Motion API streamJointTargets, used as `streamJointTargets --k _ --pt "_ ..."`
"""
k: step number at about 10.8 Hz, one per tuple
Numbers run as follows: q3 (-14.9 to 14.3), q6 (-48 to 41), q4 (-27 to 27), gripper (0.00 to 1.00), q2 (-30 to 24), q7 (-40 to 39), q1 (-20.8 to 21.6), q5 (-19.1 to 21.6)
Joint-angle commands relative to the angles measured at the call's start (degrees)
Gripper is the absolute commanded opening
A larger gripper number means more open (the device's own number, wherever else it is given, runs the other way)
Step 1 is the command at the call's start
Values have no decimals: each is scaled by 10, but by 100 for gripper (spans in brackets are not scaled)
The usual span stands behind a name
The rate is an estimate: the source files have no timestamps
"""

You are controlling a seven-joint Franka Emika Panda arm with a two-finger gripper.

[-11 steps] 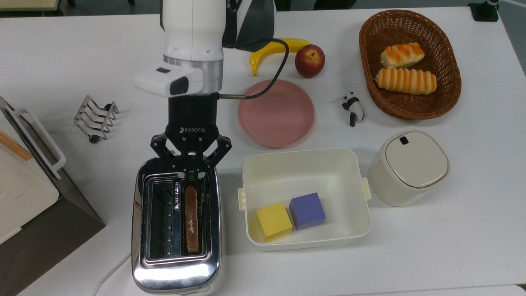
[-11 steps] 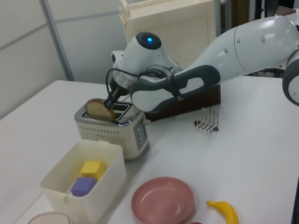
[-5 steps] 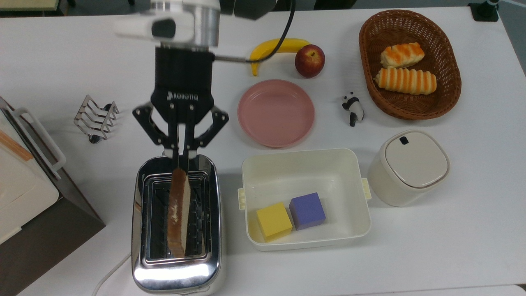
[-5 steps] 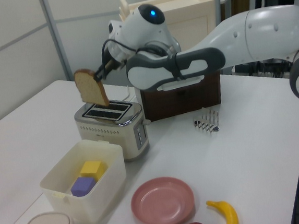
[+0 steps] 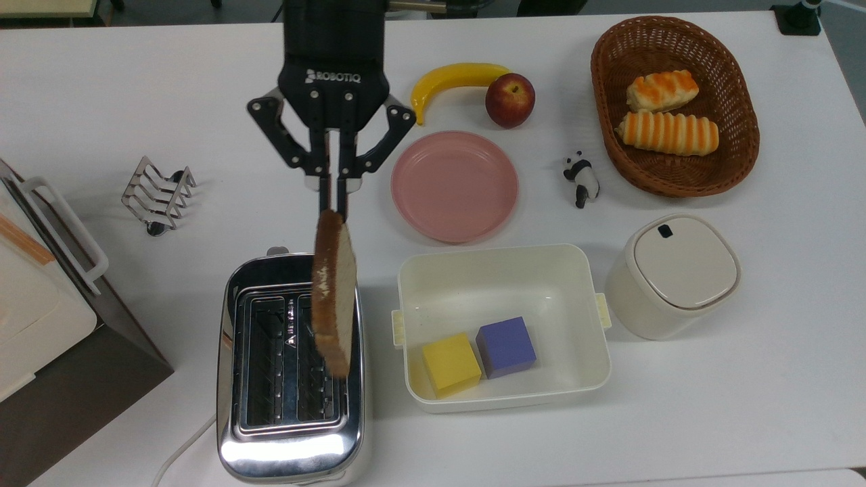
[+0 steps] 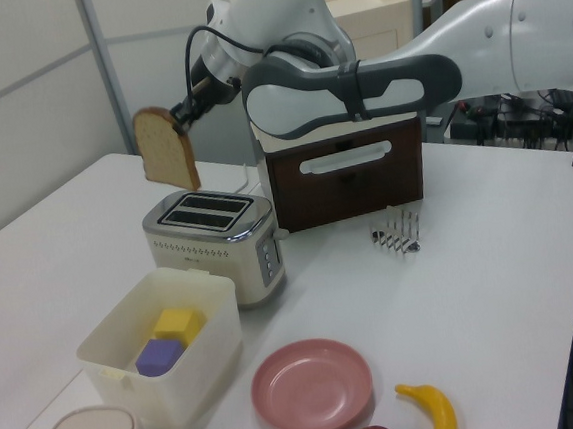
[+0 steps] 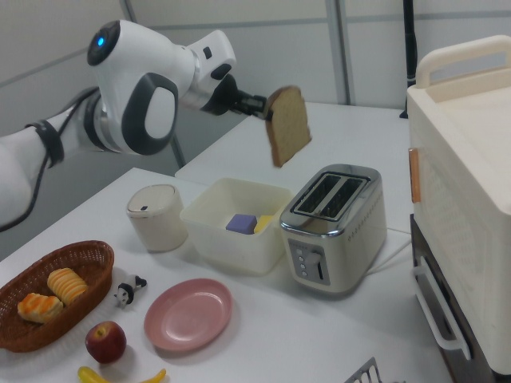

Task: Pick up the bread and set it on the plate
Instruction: 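Carry the bread slice over the pink plate and lower it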

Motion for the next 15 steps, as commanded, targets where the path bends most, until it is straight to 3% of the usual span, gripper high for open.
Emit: streamJointTargets --k 1,3,6,10,12,14,15 --pt "1 -151 -22 9 -29 14 26 8" --pt "1 -245 -22 9 -35 7 36 28" --pt "1 -401 -21 9 -37 -75 56 77" --pt "1 -573 -22 9 -30 -165 92 110" --pt "1 -605 -26 9 -17 -231 93 148" --pt "1 -600 -26 12 10 -249 93 152" --pt "0 -599 -25 22 31 -251 93 148"
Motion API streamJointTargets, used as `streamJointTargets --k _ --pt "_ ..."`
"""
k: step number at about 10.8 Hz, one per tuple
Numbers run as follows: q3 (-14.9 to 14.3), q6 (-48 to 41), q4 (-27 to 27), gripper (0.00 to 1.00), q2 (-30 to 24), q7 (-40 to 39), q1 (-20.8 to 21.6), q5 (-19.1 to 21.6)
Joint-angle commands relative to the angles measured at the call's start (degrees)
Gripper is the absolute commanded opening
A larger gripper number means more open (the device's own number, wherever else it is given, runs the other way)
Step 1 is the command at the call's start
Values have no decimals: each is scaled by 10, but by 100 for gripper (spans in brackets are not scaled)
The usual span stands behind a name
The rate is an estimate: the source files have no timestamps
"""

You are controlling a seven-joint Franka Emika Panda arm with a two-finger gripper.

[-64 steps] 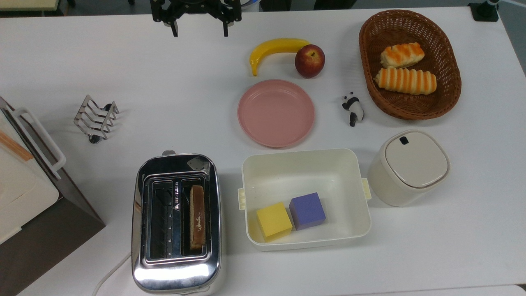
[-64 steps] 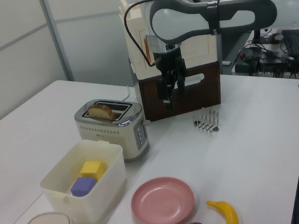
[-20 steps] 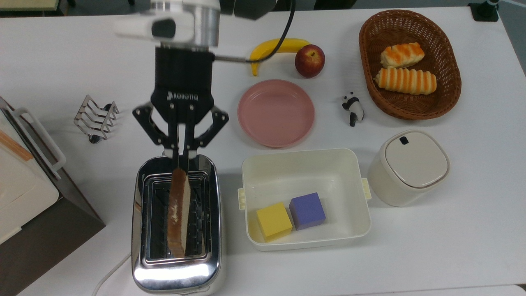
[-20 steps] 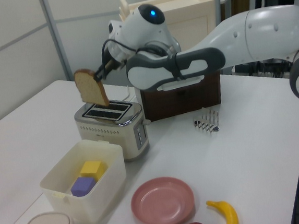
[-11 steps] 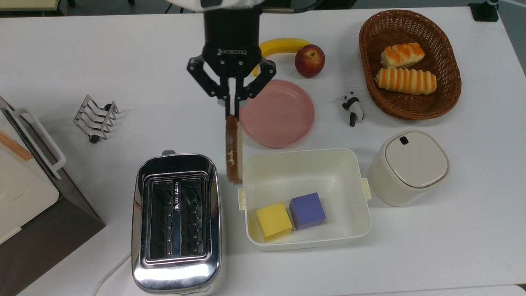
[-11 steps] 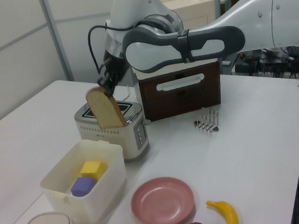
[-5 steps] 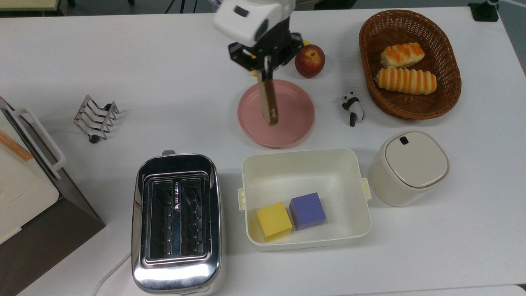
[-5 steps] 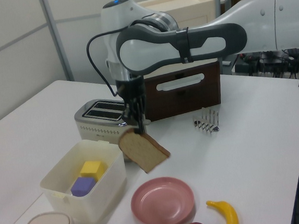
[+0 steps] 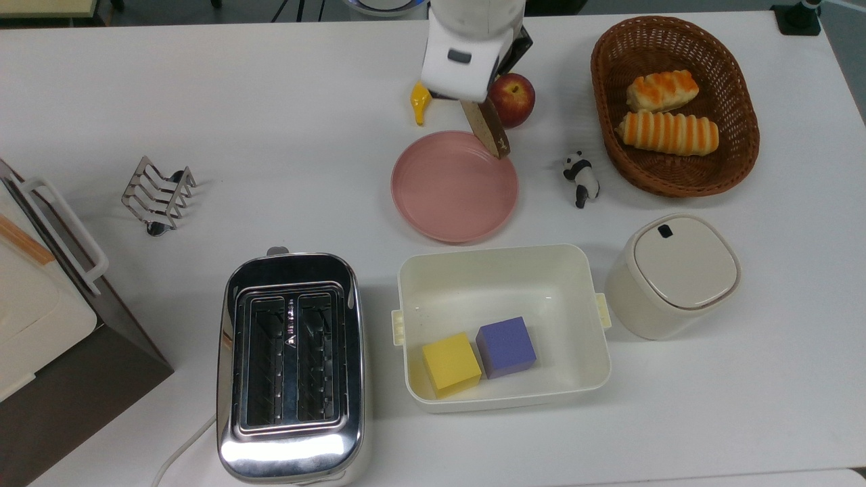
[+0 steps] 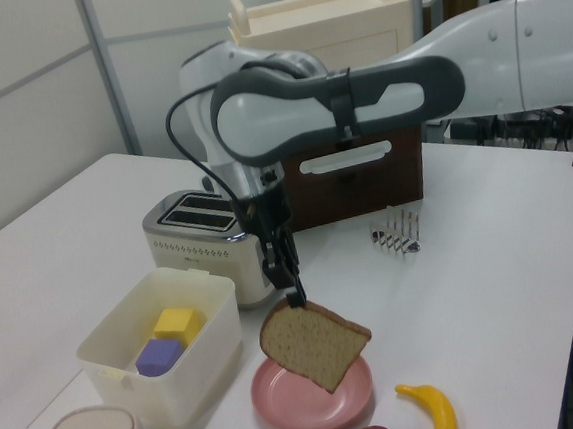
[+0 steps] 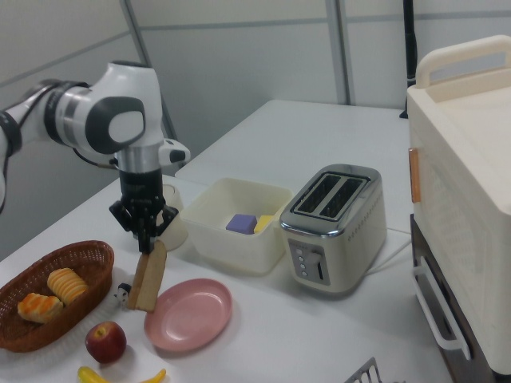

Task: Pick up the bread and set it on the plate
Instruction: 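Carry the bread slice over the pink plate and lower it, then open the gripper to release the bread onto the plate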

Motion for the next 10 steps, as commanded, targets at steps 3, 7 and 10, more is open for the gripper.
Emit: streamJointTargets --k 3,7,10 --pt "-5 22 -6 100 73 -19 7 -16" --pt "-15 82 -12 100 74 -10 -10 -74" --pt "-26 83 -7 100 69 68 -20 -140"
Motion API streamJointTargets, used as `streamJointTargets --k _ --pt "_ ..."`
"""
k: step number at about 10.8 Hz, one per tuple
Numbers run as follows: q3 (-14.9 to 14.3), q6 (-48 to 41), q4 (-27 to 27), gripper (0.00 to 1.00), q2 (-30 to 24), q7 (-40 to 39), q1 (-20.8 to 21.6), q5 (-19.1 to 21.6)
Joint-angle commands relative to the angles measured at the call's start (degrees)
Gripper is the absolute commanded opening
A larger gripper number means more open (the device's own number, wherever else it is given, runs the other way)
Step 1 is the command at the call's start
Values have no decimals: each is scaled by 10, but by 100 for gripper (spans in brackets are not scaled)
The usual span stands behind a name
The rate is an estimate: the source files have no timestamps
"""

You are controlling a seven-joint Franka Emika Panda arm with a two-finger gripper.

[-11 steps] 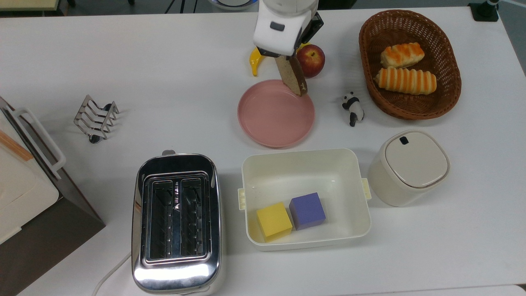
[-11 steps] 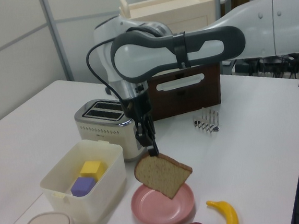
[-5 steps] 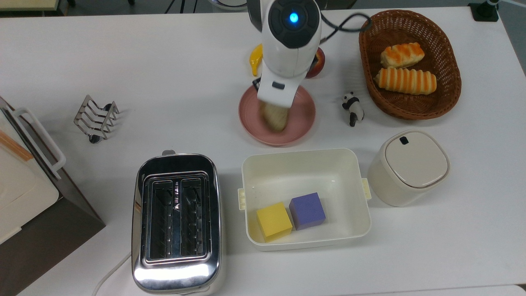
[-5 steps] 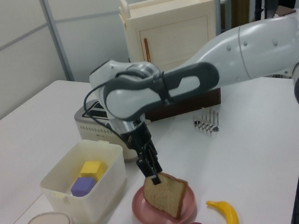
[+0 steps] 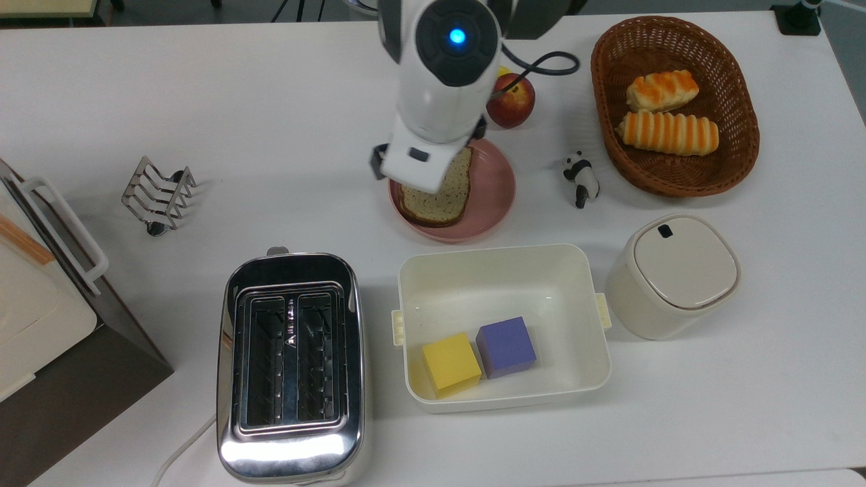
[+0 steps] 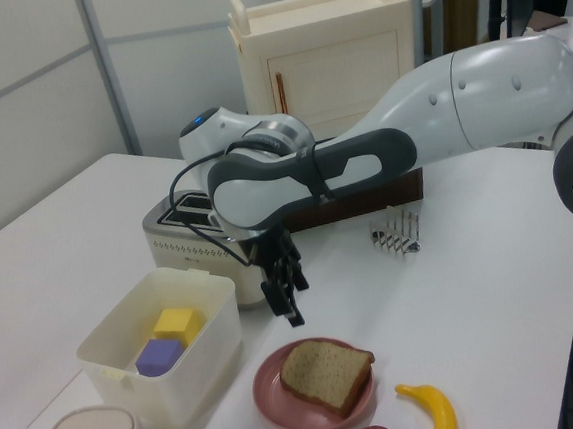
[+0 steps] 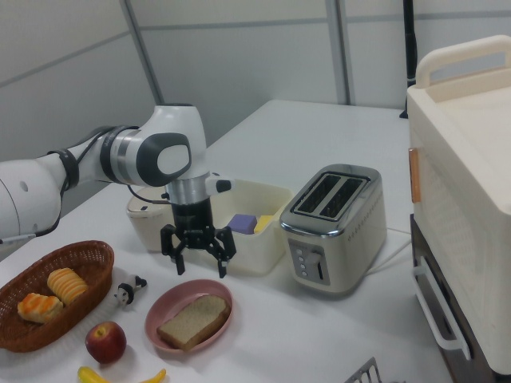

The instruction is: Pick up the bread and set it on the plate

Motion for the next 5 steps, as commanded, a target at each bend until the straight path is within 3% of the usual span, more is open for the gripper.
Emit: streamJointTargets --k 1,5 --pt "-15 11 -11 100 -32 81 -3 -63" --pt "-29 10 -12 100 -123 182 -34 -56"
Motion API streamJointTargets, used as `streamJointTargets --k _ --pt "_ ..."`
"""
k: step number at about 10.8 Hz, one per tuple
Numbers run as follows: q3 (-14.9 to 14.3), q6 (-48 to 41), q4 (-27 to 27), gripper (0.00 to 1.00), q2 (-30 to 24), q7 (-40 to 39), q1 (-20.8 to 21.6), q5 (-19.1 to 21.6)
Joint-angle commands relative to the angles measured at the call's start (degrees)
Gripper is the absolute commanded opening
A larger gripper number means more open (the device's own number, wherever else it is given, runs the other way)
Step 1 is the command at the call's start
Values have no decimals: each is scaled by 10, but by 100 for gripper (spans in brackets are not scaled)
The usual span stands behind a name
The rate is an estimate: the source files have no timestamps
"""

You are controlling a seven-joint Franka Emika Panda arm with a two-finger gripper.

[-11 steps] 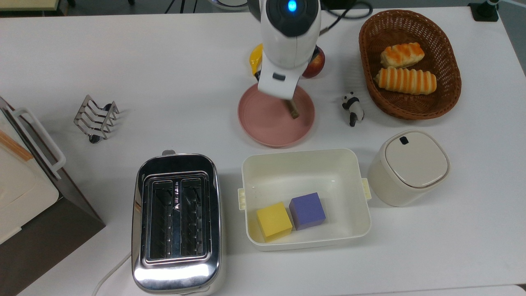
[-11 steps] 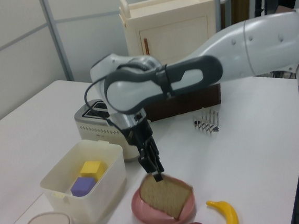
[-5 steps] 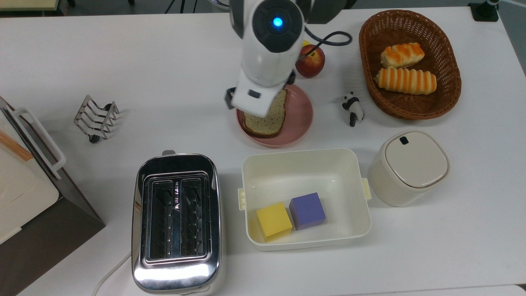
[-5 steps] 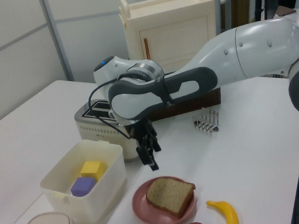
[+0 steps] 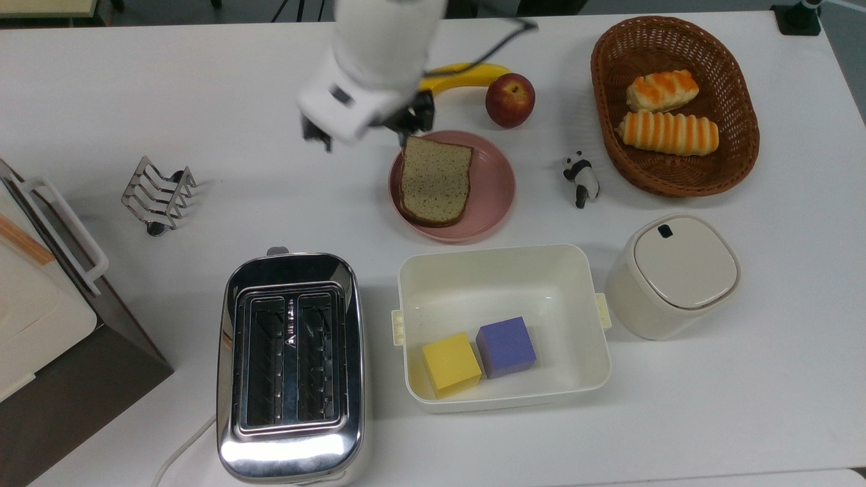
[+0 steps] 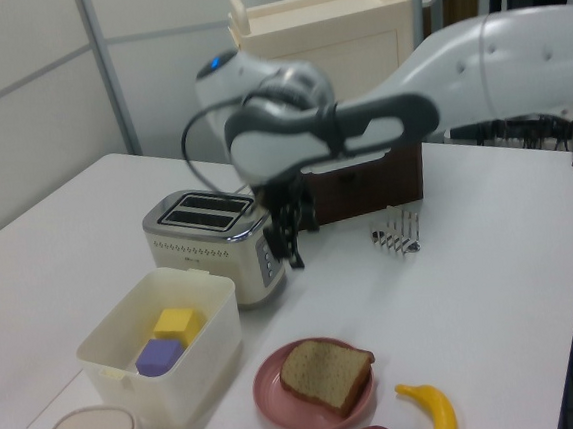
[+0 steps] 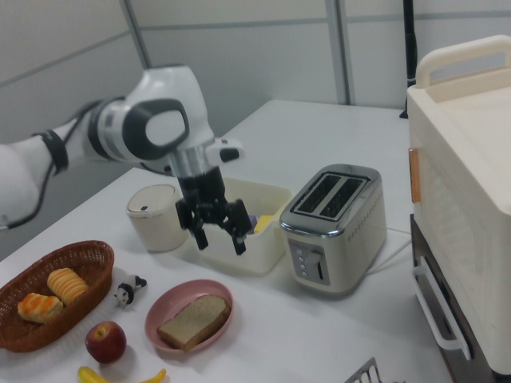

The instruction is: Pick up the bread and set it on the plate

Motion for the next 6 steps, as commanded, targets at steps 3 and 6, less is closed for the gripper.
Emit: streamJointTargets --k 3,6 --pt "-5 3 -33 100 -113 87 -42 6" --pt "-5 3 -34 100 -129 78 -73 57"
